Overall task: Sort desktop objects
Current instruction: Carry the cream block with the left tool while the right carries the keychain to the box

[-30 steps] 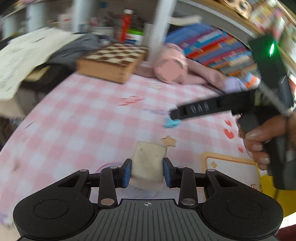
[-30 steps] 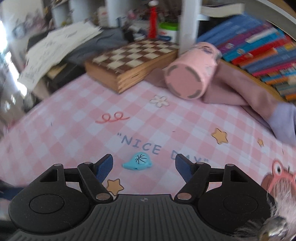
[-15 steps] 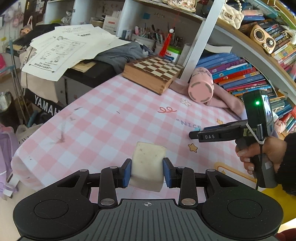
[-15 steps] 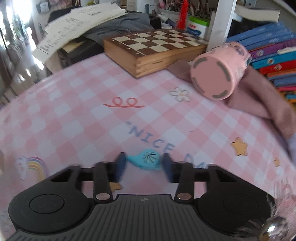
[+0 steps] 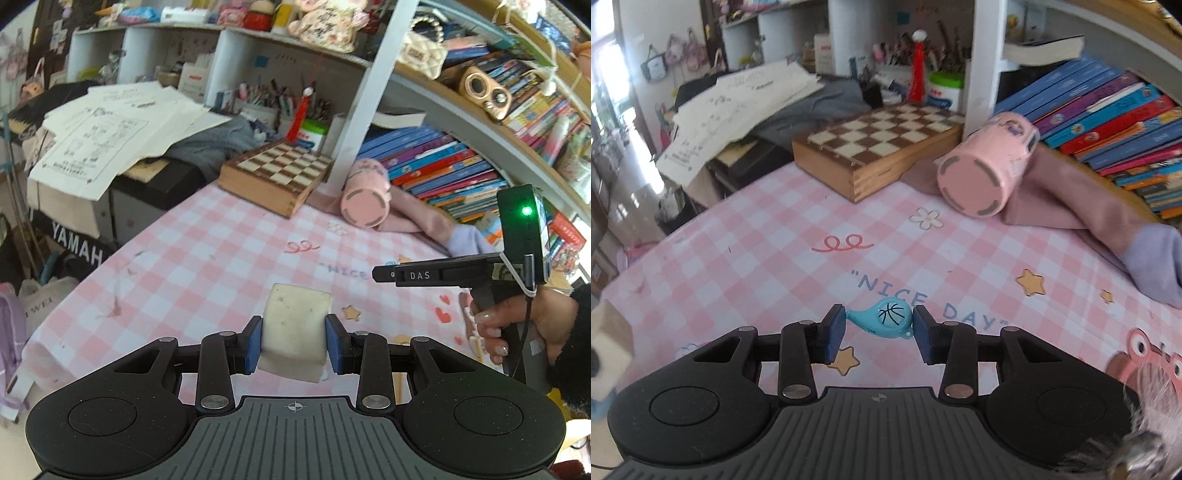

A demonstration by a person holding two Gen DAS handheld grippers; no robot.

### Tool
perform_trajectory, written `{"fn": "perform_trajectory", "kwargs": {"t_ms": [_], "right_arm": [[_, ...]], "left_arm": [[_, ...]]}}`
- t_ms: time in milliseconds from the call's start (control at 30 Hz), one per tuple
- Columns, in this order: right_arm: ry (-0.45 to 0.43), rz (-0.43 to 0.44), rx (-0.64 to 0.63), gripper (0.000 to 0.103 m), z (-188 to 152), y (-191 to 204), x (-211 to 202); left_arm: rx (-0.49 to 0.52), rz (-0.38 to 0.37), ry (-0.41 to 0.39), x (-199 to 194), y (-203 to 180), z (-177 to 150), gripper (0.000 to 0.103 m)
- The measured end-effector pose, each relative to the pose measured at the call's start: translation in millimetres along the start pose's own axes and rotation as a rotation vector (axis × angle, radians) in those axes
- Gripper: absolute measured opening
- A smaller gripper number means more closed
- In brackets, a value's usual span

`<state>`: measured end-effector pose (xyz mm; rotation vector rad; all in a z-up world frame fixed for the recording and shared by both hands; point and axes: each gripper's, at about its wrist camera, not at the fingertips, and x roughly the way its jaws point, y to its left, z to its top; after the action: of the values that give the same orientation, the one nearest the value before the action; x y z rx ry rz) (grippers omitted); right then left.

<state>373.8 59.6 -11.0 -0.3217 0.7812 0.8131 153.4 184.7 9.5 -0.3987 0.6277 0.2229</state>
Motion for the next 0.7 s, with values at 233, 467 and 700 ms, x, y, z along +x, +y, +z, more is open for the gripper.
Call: {"fn": "perform_trajectory", "kwargs": {"t_ms": [233, 467, 700], "right_arm": [[-0.073, -0.034, 0.064, 0.037, -10, 4, -55], [-0.132, -0.06, 0.125, 0.037, -28, 11, -102], [-0.169, -0.076, 0.164, 0.037, -52, 27, -144]], "left_arm": [[0.026, -0.062, -0.049, -22, -8, 5, 0.033], [0.044, -0.122, -0.078, -44, -14, 5, 0.033], [0.032, -0.204, -0.058, -69, -16, -7, 0.033]]}}
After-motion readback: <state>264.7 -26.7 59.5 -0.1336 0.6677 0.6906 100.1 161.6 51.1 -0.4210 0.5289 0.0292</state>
